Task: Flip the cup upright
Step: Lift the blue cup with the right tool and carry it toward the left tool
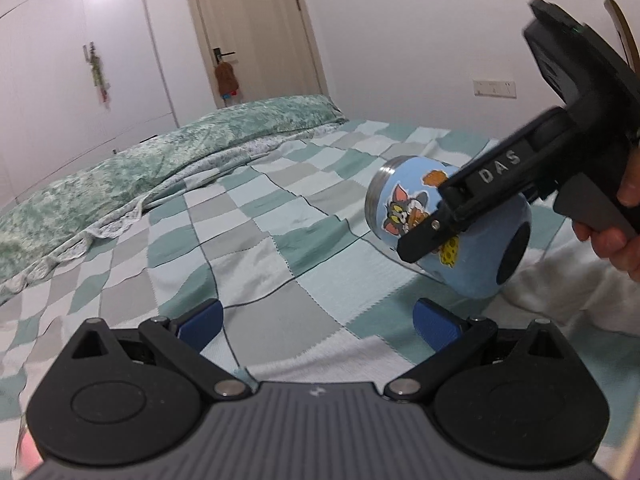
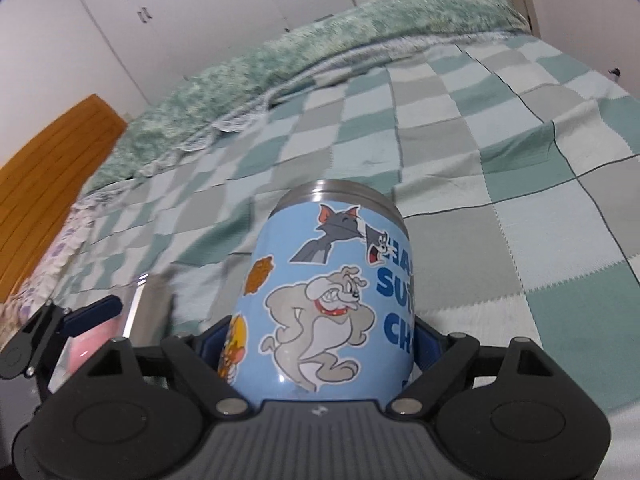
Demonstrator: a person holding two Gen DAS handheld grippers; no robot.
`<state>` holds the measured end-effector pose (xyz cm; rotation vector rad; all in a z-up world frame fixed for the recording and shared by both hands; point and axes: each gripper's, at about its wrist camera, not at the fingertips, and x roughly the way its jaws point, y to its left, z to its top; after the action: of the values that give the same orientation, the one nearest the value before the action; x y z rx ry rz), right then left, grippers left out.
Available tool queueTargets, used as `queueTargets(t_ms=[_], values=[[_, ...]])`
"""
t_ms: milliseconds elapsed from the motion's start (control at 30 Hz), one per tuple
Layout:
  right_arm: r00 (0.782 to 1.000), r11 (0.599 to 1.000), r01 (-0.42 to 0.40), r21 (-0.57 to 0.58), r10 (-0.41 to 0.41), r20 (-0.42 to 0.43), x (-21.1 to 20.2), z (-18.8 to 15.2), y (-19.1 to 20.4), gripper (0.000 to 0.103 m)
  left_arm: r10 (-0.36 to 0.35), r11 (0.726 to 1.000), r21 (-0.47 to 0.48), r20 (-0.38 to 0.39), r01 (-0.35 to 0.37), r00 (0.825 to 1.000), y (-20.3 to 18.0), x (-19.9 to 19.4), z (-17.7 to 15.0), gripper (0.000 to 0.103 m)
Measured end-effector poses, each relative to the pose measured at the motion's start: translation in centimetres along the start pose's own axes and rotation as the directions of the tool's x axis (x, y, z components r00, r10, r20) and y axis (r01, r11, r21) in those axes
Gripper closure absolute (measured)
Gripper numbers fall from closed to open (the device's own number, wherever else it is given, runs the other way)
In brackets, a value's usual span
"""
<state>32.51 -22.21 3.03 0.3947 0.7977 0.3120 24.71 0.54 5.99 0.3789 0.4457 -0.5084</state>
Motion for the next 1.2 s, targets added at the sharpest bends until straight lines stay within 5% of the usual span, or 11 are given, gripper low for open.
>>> queueTargets(t_ms=[233, 600, 1200], values=[[0.998, 0.998, -0.046, -0.033, 0.045, -0.036, -3.9, -5.2, 2.5, 0.016, 0.063, 0.995, -0.071, -0.028, -0.065, 0.998, -1.9, -5.7, -2.0, 0.000], [0.994, 0.998, -0.027, -0.058, 0.021, -0.109, -4.3, -12.3, 4.4, 0.016, 0.131, 0.970, -0.196, -0.086, -0.146, 0.988, -4.1, -12.6, -6.7, 0.000], [0.993, 0.996, 0.033, -0.078, -0.042, -0.115, -3.4, -13.5, 4.1, 0.015, 0.182, 0.947, -0.250, -0.101, -0.202, 0.978, -6.0, -15.1, -8.0, 0.000]])
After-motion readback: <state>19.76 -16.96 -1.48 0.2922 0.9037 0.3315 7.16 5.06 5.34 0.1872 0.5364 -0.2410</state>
